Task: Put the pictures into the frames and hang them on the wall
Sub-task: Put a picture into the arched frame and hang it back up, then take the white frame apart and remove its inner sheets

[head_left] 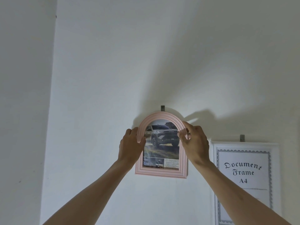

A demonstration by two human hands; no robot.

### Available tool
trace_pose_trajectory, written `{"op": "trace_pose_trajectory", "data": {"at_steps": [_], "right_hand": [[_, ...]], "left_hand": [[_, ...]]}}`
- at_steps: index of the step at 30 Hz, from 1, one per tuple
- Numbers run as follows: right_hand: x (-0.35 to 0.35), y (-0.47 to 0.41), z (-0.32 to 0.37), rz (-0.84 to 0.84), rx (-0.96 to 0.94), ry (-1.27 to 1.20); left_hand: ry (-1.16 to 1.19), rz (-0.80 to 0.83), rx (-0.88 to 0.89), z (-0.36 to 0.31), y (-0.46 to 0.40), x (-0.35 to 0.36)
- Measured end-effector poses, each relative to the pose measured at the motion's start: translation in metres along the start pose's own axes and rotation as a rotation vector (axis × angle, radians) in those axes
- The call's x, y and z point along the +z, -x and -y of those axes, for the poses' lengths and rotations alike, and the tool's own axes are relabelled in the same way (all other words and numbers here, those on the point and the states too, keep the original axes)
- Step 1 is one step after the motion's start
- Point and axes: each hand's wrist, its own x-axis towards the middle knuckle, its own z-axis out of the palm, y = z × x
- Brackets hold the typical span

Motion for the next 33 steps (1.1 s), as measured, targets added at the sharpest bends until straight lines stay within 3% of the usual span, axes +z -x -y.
{"op": "trace_pose_trajectory", "data": {"at_steps": [7,13,19,25,33], "right_hand": [[-0.004,0.001,0.001,0.041,-0.057,0.019],[-0.030,0.005,-0.005,0.040,0.001,0.044],[-0.087,0.010,-0.030,-0.056,-0.016,0.068],[-0.163,0.010,-0.093,-0.101,0.107,0.135],[-0.232,0.043,-0.174,0.126,0.360,0.123]], "left_hand": [[0.006,0.001,-0.015,-0.002,0.001,-0.003],[0.015,-0.074,-0.115,-0.015,0.012,-0.003],[-0.015,-0.295,0.114,-0.056,0.038,0.015],[0.154,-0.110,0.232,-0.132,0.076,0.053],[0.242,0.243,-0.082,-0.181,0.122,0.118]]}}
